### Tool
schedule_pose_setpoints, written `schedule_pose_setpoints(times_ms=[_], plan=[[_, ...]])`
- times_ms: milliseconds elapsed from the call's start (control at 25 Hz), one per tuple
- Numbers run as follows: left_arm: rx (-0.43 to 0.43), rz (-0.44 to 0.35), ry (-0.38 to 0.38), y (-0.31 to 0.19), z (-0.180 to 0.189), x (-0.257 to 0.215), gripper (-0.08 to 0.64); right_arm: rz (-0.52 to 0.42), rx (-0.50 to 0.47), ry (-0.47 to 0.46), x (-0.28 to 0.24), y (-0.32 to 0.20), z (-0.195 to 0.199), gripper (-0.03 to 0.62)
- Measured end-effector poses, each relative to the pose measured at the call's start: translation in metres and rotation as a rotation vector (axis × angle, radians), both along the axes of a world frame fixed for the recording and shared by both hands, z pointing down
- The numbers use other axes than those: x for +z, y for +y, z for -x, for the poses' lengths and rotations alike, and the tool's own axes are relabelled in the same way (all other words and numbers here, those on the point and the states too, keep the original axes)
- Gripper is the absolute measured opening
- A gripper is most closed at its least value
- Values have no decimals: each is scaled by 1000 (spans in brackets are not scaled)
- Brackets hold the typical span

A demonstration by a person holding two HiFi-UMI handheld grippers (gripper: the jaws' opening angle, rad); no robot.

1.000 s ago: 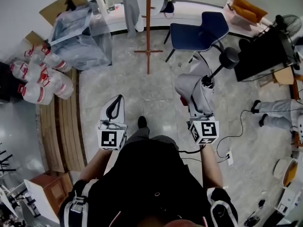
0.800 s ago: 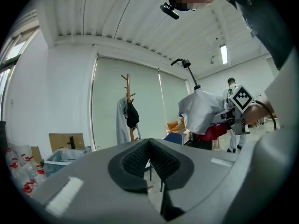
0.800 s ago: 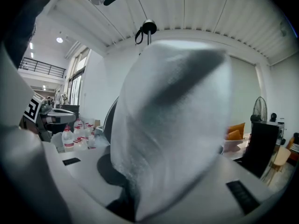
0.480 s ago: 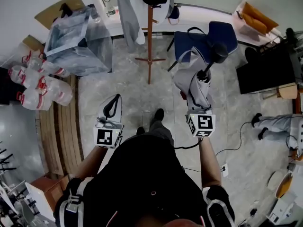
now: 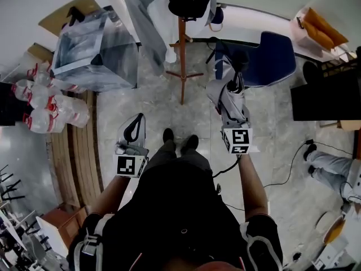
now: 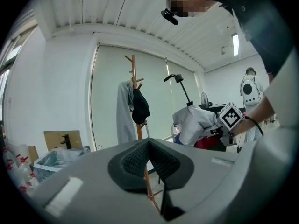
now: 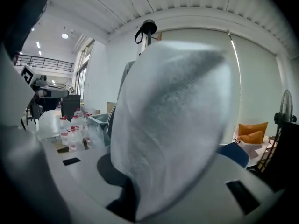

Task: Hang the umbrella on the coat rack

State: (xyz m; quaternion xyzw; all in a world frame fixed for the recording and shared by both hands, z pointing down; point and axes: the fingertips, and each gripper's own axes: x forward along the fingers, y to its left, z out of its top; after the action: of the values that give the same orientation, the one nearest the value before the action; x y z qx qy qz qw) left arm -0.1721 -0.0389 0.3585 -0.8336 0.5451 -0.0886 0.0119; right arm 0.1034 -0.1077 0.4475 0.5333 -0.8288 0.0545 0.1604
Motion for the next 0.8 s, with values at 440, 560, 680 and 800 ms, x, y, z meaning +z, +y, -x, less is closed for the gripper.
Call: schedule_pose_setpoints(times_ms=[440, 560, 680, 800], plan=[[175, 46, 1, -43, -24, 39, 2, 96, 51, 3, 94, -49, 19, 131], [232, 50, -9, -51, -38, 55, 2, 118, 65, -1, 118, -56, 18, 132], [272, 51, -11, -61, -51, 70, 2, 136, 74, 1, 142, -64, 16, 130], [313, 41, -33, -68, -66, 83, 2, 156, 71, 6, 168, -72, 18, 130]])
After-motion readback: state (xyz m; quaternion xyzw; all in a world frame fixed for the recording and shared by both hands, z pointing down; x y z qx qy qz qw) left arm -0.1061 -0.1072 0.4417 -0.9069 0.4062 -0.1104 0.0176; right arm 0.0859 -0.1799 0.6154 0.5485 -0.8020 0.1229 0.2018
